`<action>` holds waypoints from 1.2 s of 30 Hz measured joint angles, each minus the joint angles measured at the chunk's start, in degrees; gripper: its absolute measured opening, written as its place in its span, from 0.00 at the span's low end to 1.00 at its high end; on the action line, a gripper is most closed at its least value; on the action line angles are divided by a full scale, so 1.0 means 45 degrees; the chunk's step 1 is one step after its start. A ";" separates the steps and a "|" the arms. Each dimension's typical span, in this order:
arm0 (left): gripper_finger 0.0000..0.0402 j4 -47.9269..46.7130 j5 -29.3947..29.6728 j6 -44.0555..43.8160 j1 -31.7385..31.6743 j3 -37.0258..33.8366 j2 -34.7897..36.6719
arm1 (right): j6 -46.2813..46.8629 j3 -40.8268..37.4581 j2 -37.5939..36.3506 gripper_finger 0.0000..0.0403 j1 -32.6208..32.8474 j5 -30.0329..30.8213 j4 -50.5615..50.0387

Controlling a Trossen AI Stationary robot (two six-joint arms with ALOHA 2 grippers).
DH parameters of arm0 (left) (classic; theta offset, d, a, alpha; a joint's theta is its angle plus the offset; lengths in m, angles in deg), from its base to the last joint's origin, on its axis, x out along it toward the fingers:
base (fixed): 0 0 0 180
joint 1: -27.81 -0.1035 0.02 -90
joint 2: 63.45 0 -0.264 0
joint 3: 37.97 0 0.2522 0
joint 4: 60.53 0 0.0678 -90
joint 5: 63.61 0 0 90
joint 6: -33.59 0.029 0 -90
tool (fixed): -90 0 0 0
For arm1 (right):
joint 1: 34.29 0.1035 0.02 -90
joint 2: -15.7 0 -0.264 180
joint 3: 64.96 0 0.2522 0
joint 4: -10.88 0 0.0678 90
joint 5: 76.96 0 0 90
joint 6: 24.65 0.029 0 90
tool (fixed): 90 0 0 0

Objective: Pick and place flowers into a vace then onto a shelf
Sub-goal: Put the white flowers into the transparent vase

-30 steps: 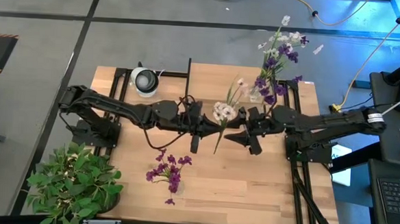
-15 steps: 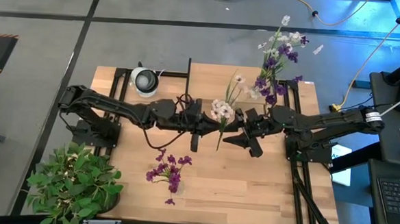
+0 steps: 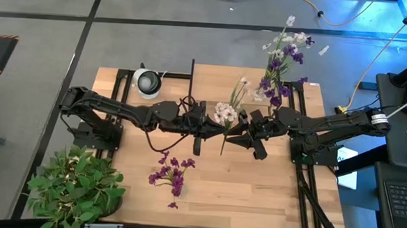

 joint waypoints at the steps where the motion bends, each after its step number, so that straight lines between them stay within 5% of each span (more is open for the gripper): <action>1: 0.01 -0.0004 -0.0005 0.0000 0.0005 0.0000 0.0000 | -0.0019 -0.0002 0.0000 0.31 0.0000 -0.0001 0.0044; 21: 0.01 0.0074 -0.0171 -0.0024 0.0005 0.0000 -0.0350 | 0.0098 -0.0005 0.0525 0.30 0.0010 -0.0034 0.0754; 36: 0.08 0.0060 -0.0718 0.0117 0.0074 0.0000 -0.0350 | 0.0155 -0.0005 0.0515 0.03 0.0005 -0.0398 0.0702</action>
